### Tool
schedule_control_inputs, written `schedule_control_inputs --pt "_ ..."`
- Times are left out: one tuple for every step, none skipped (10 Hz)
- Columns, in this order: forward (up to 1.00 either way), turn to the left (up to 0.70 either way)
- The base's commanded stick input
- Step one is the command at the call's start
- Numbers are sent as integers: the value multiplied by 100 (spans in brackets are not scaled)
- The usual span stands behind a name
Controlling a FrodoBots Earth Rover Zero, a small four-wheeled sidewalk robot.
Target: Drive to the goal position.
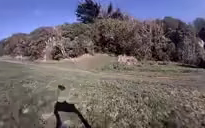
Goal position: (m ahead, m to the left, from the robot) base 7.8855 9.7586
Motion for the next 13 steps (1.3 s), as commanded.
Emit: schedule_control_inputs --pt "70 1" --pt "70 0" --pt "70 1" --pt "70 2" --pt "70 1" --pt "70 2" --pt "70 1" --pt "70 0" --pt "70 2" --pt "70 2" --pt "70 2" --pt "70 4" --pt "70 35"
